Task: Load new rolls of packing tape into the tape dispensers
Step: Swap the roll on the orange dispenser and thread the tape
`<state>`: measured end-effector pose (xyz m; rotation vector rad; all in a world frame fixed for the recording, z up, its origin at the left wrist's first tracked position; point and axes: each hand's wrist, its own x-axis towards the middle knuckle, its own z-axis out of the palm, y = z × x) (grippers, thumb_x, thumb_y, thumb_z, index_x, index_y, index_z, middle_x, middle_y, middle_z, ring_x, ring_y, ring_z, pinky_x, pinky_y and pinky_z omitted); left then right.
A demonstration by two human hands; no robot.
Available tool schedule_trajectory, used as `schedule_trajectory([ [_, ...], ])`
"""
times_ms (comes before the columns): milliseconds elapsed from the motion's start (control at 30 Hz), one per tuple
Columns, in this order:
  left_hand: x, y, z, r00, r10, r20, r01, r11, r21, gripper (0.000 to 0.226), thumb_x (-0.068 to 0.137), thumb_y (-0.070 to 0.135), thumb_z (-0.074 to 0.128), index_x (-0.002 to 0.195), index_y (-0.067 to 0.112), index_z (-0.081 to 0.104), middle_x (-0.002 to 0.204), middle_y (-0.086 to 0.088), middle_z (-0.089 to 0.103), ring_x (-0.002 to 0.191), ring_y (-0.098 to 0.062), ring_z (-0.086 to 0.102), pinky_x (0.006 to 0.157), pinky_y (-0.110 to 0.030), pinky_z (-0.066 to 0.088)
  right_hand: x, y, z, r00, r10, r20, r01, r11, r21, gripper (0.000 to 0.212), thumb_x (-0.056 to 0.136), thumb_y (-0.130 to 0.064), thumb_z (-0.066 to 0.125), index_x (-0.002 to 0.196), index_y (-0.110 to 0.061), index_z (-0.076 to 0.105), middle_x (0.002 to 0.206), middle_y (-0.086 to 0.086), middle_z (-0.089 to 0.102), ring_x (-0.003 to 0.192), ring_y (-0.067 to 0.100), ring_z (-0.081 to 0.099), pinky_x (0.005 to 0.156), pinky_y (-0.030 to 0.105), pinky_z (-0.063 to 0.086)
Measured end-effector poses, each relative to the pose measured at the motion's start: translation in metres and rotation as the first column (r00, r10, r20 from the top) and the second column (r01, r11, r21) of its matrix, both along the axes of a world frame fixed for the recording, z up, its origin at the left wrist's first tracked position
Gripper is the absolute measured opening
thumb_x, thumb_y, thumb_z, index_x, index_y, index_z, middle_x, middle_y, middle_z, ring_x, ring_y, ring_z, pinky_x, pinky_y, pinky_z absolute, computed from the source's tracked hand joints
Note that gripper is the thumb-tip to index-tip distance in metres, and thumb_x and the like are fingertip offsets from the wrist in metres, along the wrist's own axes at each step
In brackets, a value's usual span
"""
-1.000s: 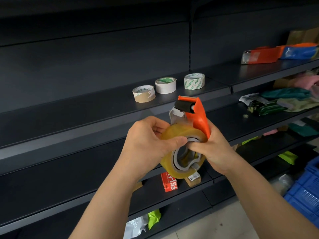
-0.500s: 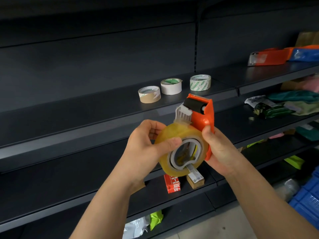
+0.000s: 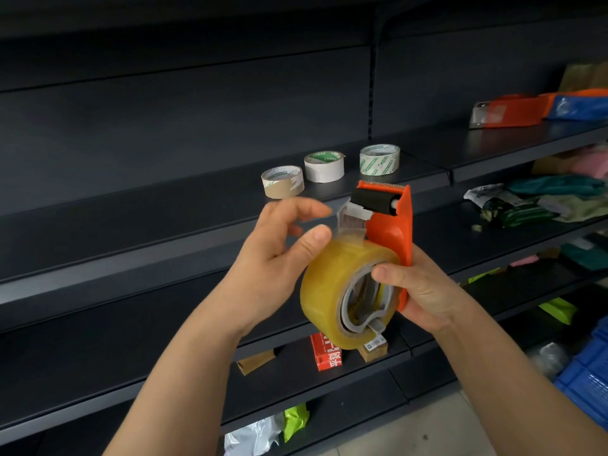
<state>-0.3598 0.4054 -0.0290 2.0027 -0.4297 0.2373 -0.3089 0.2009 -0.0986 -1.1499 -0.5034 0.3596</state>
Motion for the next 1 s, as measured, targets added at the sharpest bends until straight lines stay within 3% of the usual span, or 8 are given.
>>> schedule_trajectory([
  [200, 0.007, 0.000, 0.005, 0.996, -0.073, -0.053, 0.082, 0.976, 0.200, 0.024, 0.088, 0.046, 0.048, 0.100, 0.035, 0.065, 0.116, 0.006, 0.047, 0.123, -0.015, 0.042, 0.109, -0.039, 0.038, -0.002, -0.001, 0.000, 0.997, 0.075, 0.003, -0.075, 0.997, -0.022, 0.089, 0.056, -0.030, 0.093, 0.128, 0.002, 0.052, 0.106, 0.017, 0.068, 0.099, 0.034, 0.066, 0.083, 0.043, 0.056],
  [300, 0.008, 0.005, 0.009, 0.986, -0.118, -0.115, 0.140, 0.968, 0.210, 0.011, 0.088, 0.040, 0.057, 0.088, 0.033, 0.066, 0.117, 0.009, 0.046, 0.124, -0.012, 0.042, 0.110, -0.045, 0.036, -0.003, -0.003, 0.000, 0.996, 0.089, -0.005, -0.089, 0.995, -0.052, 0.085, 0.054, -0.032, 0.094, 0.123, 0.001, 0.055, 0.103, 0.018, 0.067, 0.097, 0.037, 0.064, 0.084, 0.046, 0.055],
  [400, 0.008, 0.000, 0.011, 0.993, -0.114, -0.042, 0.120, 0.977, 0.174, 0.004, 0.082, 0.036, 0.060, 0.080, 0.035, 0.064, 0.113, 0.013, 0.046, 0.123, -0.012, 0.043, 0.110, -0.047, 0.036, -0.003, -0.003, 0.000, 0.993, 0.115, -0.003, -0.115, 0.990, -0.080, 0.077, 0.052, -0.033, 0.095, 0.114, -0.004, 0.061, 0.099, 0.018, 0.066, 0.092, 0.037, 0.062, 0.081, 0.045, 0.055],
  [500, 0.007, -0.009, 0.011, 0.991, -0.095, 0.099, 0.077, 0.982, 0.173, 0.005, 0.082, 0.031, 0.062, 0.078, 0.034, 0.062, 0.106, 0.013, 0.046, 0.121, -0.016, 0.041, 0.109, -0.043, 0.035, -0.005, 0.001, 0.004, 0.975, 0.220, 0.019, -0.214, 0.965, -0.152, 0.085, 0.054, -0.029, 0.094, 0.123, 0.000, 0.055, 0.106, 0.022, 0.064, 0.098, 0.037, 0.064, 0.084, 0.043, 0.056],
  [633, 0.005, -0.013, 0.013, 0.956, -0.102, 0.274, 0.036, 0.971, 0.234, 0.006, 0.083, 0.024, 0.065, 0.080, 0.028, 0.062, 0.104, 0.010, 0.045, 0.115, -0.017, 0.041, 0.104, -0.027, 0.033, -0.009, 0.002, 0.005, 0.965, 0.260, 0.011, -0.254, 0.950, -0.179, 0.070, 0.051, -0.029, 0.095, 0.112, -0.010, 0.065, 0.100, 0.012, 0.071, 0.094, 0.027, 0.070, 0.078, 0.035, 0.057],
  [767, 0.002, -0.018, 0.019, 0.935, -0.161, 0.315, 0.046, 0.938, 0.344, 0.008, 0.080, 0.023, 0.069, 0.078, 0.029, 0.064, 0.102, 0.014, 0.042, 0.110, -0.014, 0.039, 0.097, -0.014, 0.031, -0.010, 0.008, 0.002, 0.952, 0.302, -0.045, -0.304, 0.931, -0.200, 0.091, 0.051, -0.031, 0.095, 0.121, 0.007, 0.053, 0.104, 0.019, 0.064, 0.095, 0.028, 0.066, 0.080, 0.036, 0.056],
  [867, 0.003, -0.018, 0.021, 0.922, -0.193, 0.336, 0.056, 0.925, 0.377, 0.005, 0.079, 0.024, 0.071, 0.078, 0.026, 0.067, 0.102, 0.015, 0.042, 0.107, -0.013, 0.040, 0.095, -0.011, 0.031, -0.013, 0.010, -0.001, 0.933, 0.353, -0.069, -0.359, 0.923, -0.137, 0.086, 0.052, -0.032, 0.094, 0.118, 0.005, 0.055, 0.101, 0.014, 0.067, 0.094, 0.023, 0.068, 0.080, 0.032, 0.055],
  [1000, 0.005, -0.021, 0.021, 0.929, -0.098, 0.357, -0.007, 0.960, 0.282, 0.008, 0.078, 0.024, 0.072, 0.074, 0.028, 0.066, 0.097, 0.006, 0.051, 0.104, -0.015, 0.044, 0.096, -0.013, 0.030, -0.014, 0.016, -0.001, 0.917, 0.393, -0.069, -0.398, 0.912, -0.098, 0.107, 0.054, -0.044, 0.092, 0.124, 0.019, 0.042, 0.112, 0.025, 0.050, 0.102, 0.036, 0.051, 0.088, 0.036, 0.049],
])
